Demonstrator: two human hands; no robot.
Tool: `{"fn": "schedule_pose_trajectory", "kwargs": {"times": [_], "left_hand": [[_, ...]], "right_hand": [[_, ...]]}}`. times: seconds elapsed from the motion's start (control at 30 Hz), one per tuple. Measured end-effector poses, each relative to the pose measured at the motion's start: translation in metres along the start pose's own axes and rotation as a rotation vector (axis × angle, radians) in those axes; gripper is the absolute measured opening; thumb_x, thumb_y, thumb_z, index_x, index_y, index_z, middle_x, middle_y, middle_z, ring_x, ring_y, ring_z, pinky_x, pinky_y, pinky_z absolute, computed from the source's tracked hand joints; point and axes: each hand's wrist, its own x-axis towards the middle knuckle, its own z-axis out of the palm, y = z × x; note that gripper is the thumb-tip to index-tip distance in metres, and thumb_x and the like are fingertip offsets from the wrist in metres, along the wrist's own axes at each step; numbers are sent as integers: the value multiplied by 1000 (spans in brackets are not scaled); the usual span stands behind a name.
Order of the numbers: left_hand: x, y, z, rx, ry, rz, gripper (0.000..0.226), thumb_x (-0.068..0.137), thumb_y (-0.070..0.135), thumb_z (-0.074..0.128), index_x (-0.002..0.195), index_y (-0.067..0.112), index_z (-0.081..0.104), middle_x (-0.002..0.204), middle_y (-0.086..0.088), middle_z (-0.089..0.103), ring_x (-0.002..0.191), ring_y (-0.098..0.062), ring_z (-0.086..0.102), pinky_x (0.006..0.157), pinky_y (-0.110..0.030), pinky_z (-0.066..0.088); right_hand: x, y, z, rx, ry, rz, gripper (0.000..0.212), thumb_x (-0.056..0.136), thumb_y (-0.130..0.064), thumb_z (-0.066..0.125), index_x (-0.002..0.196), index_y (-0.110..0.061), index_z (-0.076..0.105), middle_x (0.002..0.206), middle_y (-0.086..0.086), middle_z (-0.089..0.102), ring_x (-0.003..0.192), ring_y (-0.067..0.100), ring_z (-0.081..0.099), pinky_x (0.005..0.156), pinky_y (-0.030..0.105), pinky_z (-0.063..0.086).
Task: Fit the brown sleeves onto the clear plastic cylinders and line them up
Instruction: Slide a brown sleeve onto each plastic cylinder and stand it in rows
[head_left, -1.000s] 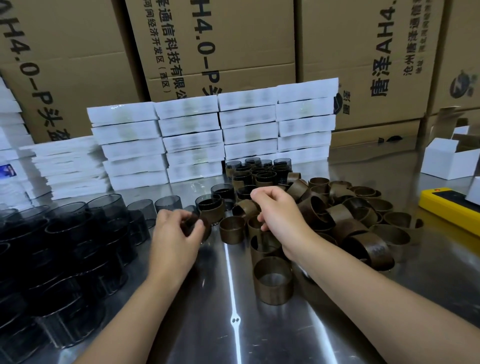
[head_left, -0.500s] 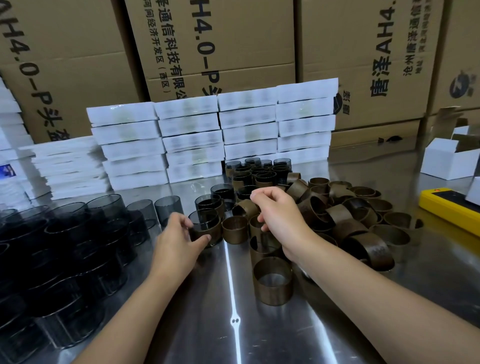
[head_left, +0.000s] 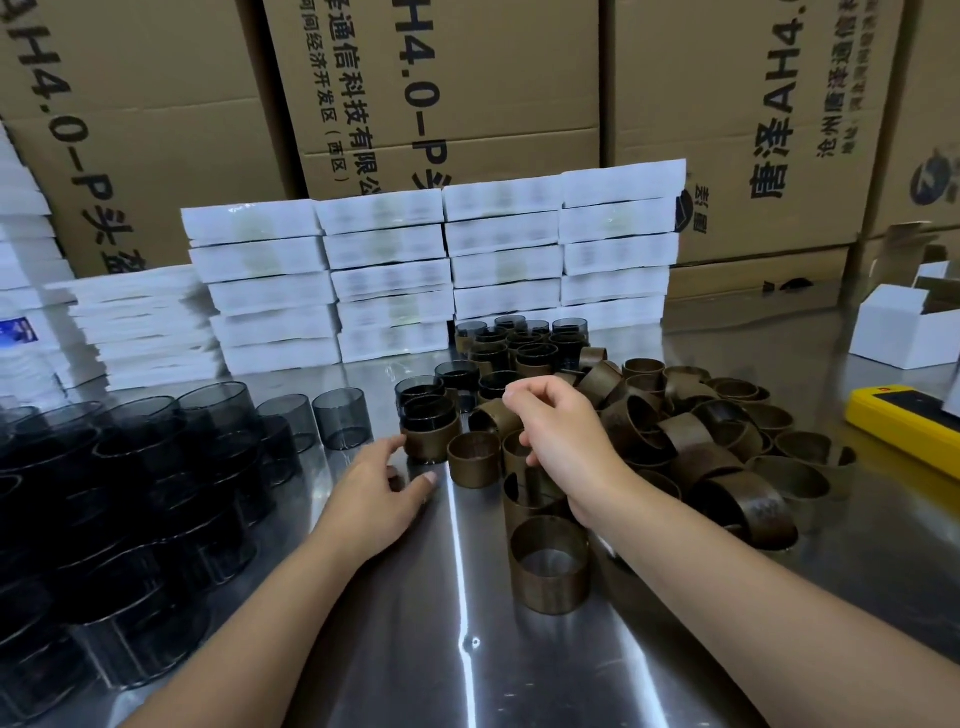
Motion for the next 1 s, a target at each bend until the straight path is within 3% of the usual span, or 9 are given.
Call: {"fn": "schedule_pose_trajectory", "kwargs": {"times": [0.1, 0.17, 0.23, 0.33, 0.5, 0.6, 0.67, 0.87, 1.0], "left_hand": [[9, -3, 3, 223, -97, 60, 60, 95, 42, 53, 149, 27, 32, 149, -2, 39, 130, -24, 40, 110, -35, 31], [15, -2, 6, 361, -139, 30, 60, 96, 51, 44, 150, 37, 25, 153, -5, 31, 137, -31, 30, 115, -37, 23], [20, 1, 10, 403, -139, -30, 58, 95, 56, 40, 149, 43, 23, 154, -8, 25, 139, -36, 25, 114, -39, 22], [27, 5, 11, 328, -11, -76, 55, 99, 41, 41, 151, 31, 27, 156, -12, 18, 136, -36, 34, 109, -40, 32], [34, 5, 3, 265, 182, -101, 60, 94, 18, 45, 150, 17, 26, 162, 4, 6, 133, -27, 40, 95, -39, 43], [38, 4, 0, 326, 219, -124, 67, 92, 21, 47, 152, 20, 17, 162, 6, 3, 129, -27, 41, 85, -37, 43], [41, 1, 0, 338, 202, -157, 70, 93, 19, 45, 153, 19, 10, 162, 6, 0, 129, -29, 41, 88, -38, 41], [40, -2, 1, 184, 227, -182, 65, 89, 3, 48, 148, 15, 25, 137, -14, 27, 100, -40, 52, 78, -41, 43], [37, -1, 0, 170, 276, -100, 55, 86, 1, 57, 138, 8, 40, 135, -16, 35, 109, -39, 51, 92, -43, 43]], "right_hand": [[0, 1, 1, -19, -8, -8, 6, 90, -28, 55, 88, -31, 60, 110, -3, 60, 93, 14, 54, 88, 39, 49], [1, 2, 2, -26, -13, -17, 5, 90, -28, 56, 88, -32, 60, 110, -1, 60, 93, 14, 54, 87, 39, 48], [2, 2, 1, -22, -14, -20, 5, 89, -29, 56, 88, -32, 60, 111, -2, 58, 93, 14, 54, 86, 39, 48], [2, 1, 0, -20, -15, -23, 5, 89, -29, 56, 87, -33, 60, 114, -3, 57, 93, 14, 55, 82, 35, 50], [1, -1, -2, -8, -24, -35, 7, 90, -27, 55, 88, -30, 60, 108, -4, 58, 76, 7, 55, 64, 24, 44], [0, -2, -2, -10, -34, -41, 6, 90, -26, 55, 87, -29, 60, 106, -6, 60, 80, 7, 54, 70, 27, 45], [-1, -2, -1, -20, -37, -37, 6, 89, -26, 56, 87, -29, 60, 110, -5, 59, 85, 10, 54, 77, 31, 48], [-2, -3, 1, -87, -83, -26, 5, 89, -29, 56, 88, -33, 58, 112, -3, 57, 87, 11, 55, 77, 31, 49], [-3, -1, 3, -214, -136, -73, 5, 89, -28, 57, 91, -33, 57, 109, -3, 54, 88, 8, 54, 80, 27, 45]]}}
